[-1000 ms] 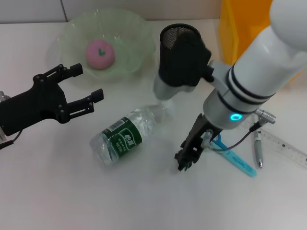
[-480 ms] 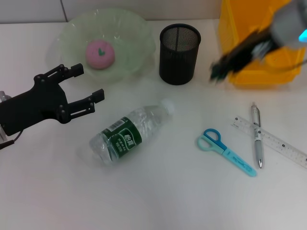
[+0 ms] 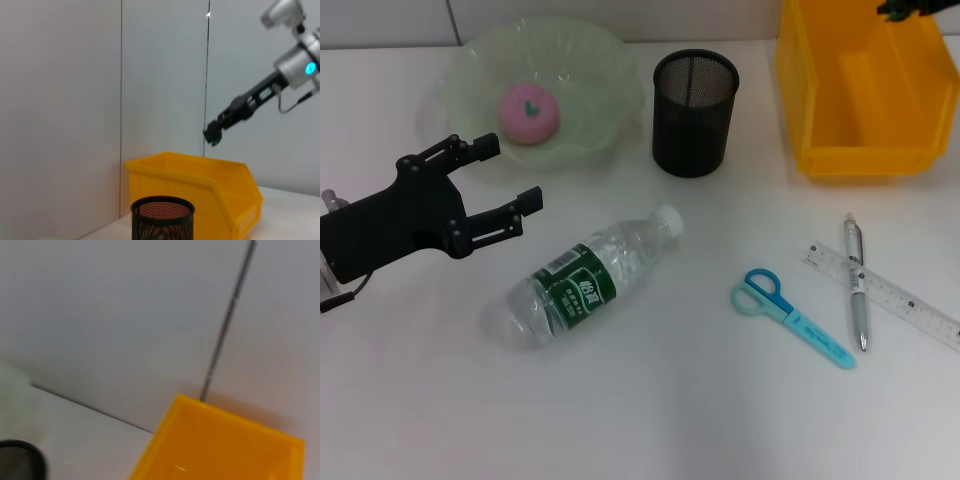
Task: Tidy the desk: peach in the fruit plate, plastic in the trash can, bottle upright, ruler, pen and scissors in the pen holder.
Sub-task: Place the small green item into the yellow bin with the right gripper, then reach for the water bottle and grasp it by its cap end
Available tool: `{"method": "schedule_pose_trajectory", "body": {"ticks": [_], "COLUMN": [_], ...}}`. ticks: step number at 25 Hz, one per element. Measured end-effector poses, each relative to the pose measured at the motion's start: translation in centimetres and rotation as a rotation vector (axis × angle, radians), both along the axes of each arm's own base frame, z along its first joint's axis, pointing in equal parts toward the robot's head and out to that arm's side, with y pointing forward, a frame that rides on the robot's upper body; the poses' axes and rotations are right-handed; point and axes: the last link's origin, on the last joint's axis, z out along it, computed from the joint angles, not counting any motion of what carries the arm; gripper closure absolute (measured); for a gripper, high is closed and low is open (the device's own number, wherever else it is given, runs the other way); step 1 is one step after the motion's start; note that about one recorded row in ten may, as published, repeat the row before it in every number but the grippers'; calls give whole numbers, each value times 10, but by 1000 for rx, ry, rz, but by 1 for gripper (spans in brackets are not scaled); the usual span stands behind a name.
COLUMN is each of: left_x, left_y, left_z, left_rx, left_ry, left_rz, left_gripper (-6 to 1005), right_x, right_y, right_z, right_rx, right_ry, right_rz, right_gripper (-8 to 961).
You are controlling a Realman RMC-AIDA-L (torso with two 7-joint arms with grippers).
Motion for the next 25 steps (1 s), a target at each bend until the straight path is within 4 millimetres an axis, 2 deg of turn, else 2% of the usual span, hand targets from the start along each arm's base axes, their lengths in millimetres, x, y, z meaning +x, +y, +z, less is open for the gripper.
{"method": "schedule_pose_trajectory", "body": {"ticks": [6, 11, 16, 20, 23, 25], "left_x": [2, 3, 3, 4, 7, 10], "left_y": [1, 1, 1, -2, -7, -10], "left_z": [0, 0, 0, 1, 5, 9], "left_rx": [-3, -4, -7, -11, -12, -7], "left_ry": [-4, -5, -8, -20, -56, -96], "left_rz": [-7, -10, -10, -19, -46, -60], "left_gripper": [212, 215, 218, 220, 222, 223], "right_x": [28, 31, 25, 14, 11, 18], "right_y": [11, 14, 9, -14, -52, -75], "right_z": [-20, -29, -20, -9, -10, -15], "right_rx": [9, -7, 29, 27, -47, -98], "right_ry": [-18, -10, 44, 213, 373, 440], "right_rz": [-42, -47, -18, 105, 286, 371], "right_gripper": [583, 560, 417, 298, 197, 129]}}
